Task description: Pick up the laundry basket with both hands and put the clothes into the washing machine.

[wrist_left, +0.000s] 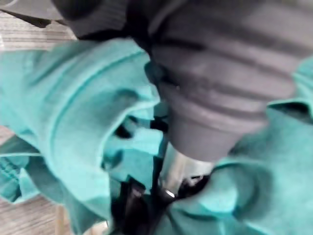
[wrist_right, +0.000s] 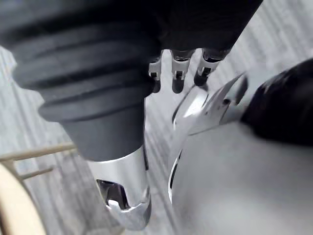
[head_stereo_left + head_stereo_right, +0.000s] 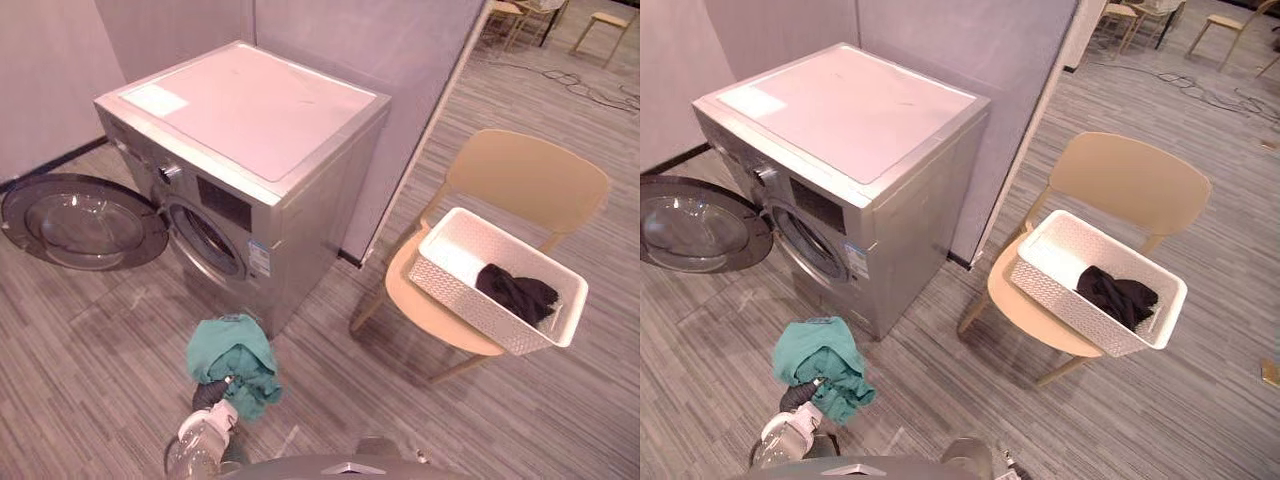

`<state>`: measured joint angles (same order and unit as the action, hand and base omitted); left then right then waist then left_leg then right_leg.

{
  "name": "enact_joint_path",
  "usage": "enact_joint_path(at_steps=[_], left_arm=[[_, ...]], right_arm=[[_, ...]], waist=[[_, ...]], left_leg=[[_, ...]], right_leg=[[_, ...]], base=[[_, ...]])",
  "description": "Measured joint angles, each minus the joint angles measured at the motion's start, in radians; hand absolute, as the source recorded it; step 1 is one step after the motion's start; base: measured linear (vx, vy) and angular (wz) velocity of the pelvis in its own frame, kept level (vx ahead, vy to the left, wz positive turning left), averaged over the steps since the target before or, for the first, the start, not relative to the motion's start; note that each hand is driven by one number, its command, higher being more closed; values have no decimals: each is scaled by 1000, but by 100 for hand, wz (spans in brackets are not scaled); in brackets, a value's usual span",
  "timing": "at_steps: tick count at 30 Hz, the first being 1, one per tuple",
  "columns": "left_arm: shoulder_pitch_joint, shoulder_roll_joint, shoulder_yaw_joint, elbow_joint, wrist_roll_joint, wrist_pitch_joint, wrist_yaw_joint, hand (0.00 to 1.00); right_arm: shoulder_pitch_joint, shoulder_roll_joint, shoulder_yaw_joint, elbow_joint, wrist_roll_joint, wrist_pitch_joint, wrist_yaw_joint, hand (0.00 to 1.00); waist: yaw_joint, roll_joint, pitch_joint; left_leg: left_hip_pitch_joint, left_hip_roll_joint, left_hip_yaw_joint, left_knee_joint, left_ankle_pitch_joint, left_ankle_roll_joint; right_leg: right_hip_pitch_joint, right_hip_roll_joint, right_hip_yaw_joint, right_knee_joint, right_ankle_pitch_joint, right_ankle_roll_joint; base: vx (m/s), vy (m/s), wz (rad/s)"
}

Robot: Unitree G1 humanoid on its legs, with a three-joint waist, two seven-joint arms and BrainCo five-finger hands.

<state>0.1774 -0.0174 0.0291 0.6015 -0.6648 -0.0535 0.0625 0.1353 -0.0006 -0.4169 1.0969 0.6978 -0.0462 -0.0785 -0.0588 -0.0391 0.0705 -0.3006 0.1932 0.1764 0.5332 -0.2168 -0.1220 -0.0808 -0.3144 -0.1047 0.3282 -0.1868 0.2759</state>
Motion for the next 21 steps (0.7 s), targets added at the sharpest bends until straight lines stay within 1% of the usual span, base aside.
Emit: enact_joint_path(at_steps=[1,2,3,4,5,6,7,8,9,10,11,12,13,14,15,16,17,18,19,20,21], left_arm=[[-2,4,-9,-3,0,0,-1,100],[-8,17,-18,-8,1,-2,-3,100],[-12,27,-29,-23,2,-2,-2,100],[-17,31,-40,-31,2,-2,-3,100],[-32,39,-67,-35,2,-2,-4,100],[-35,39,-80,-39,2,-2,-5,100],[-44,39,-107,-42,3,-3,-12,100],[-48,41,-115,-42,4,-3,-14,100],[-51,41,-125,-43,14,-4,-19,100],[-53,45,-133,-42,22,-6,-23,100],[-54,57,-140,-42,24,-6,-23,100],[-55,62,-139,-42,28,-7,-23,100],[-53,72,-140,-40,39,-8,-22,100],[-53,75,-141,-39,40,-8,-21,100],[-54,74,-142,-39,40,-8,-21,100],[-56,72,-149,-37,40,-8,-22,100],[-63,62,-148,-25,41,-8,-23,100],[-79,48,-145,0,41,-8,-23,100],[-96,36,-143,23,41,-7,-23,100],[-117,29,-144,41,43,-6,-23,100],[-128,9,-142,50,43,-4,-21,100]], right_arm=[[-5,-2,-1,8,-1,0,0,0],[-17,-4,-21,22,-9,1,1,0],[-36,-15,-30,23,-24,-1,-9,0],[-43,-20,-36,23,-26,-3,-11,0],[-46,-33,-39,19,-26,-3,-12,0],[-46,-41,-39,16,-26,-5,-13,0],[-49,-53,-39,7,-26,-11,-15,0],[-50,-55,-38,-5,-26,-11,-16,0],[-52,-57,-37,-29,-25,-12,-18,0],[-62,-50,-34,-56,-22,-17,-18,0],[-65,-41,-21,-90,-18,-17,-17,0],[-67,-38,-8,-101,-17,-15,-17,0],[-69,-33,19,-113,-17,-16,-17,0],[-65,-21,36,-147,-16,-17,-16,0],[-65,-16,46,-164,-15,-18,-14,0],[-61,-9,56,-194,-15,-20,-10,0],[-63,-1,69,-222,5,-22,-1,0],[-68,0,84,-228,14,-32,7,0],[-68,1,93,-237,17,-39,9,0],[-57,8,107,-270,23,-43,10,0],[-62,0,112,-262,23,-45,9,0]], waist=[[-2,1,0],[4,3,-4],[8,13,-11],[13,29,-7],[18,55,-3],[18,64,-7],[18,75,-11],[17,79,-10],[14,86,-6],[-4,100,12],[-20,87,25],[-23,84,35],[-23,81,43],[-27,76,46],[-31,75,50],[-40,73,51],[-51,70,53],[-55,68,55],[-57,67,55],[-58,52,59],[-54,79,71]], left_leg=[[-2,-16,2,4,-6,10],[-9,-39,11,8,-17,24],[-31,-45,14,24,-46,32],[-39,-47,15,27,-56,35],[-40,-54,25,12,-62,42],[-35,-65,33,-9,-56,52],[3,-93,63,-91,-30,76],[26,-104,76,-130,-18,85],[61,-117,93,-189,1,97],[106,-121,116,-244,21,110],[159,-135,133,-297,33,121],[187,-139,148,-322,35,125],[230,-145,166,-364,36,129],[259,-147,188,-389,36,129],[270,-147,198,-398,38,132],[281,-147,217,-405,37,126],[295,-147,240,-410,37,125],[306,-145,250,-414,37,126],[310,-144,257,-413,37,125],[336,-169,257,-413,17,98],[351,-151,256,-415,1,80]], right_leg=[[19,-11,1,-36,20,5],[44,-30,-12,-107,65,5],[46,-33,-14,-149,119,6],[37,-33,-11,-151,143,3],[7,-40,-7,-131,199,-15],[-13,-47,-3,-112,225,-42],[-85,-66,11,-35,297,-147],[-117,-73,9,1,332,-198],[-157,-81,8,59,381,-275],[-225,-84,6,214,366,-349],[-283,-74,-14,406,303,-386],[-298,-57,-20,473,270,-379],[-321,6,-18,561,184,-345],[-344,83,-24,603,94,-306],[-350,121,-35,607,59,-297],[-360,171,-59,583,9,-284],[-359,231,-93,490,-35,-279],[-350,274,-107,370,-40,-280],[-342,306,-113,223,-27,-292],[-281,318,-111,-69,210,-371],[-257,342,-116,-79,220,-373]], base=[[157,244,44],[144,320,9],[75,273,-11],[40,258,-15],[13,213,-11],[31,295,-21],[68,321,-26],[85,323,-36],[97,292,-33],[109,227,-38],[121,194,-37],[152,122,-52],[182,60,-65],[246,25,-63],[230,-5,-47],[259,-24,-37],[303,-40,-40],[318,-57,-39],[402,-81,-25],[332,-60,-28],[367,-53,-28]])
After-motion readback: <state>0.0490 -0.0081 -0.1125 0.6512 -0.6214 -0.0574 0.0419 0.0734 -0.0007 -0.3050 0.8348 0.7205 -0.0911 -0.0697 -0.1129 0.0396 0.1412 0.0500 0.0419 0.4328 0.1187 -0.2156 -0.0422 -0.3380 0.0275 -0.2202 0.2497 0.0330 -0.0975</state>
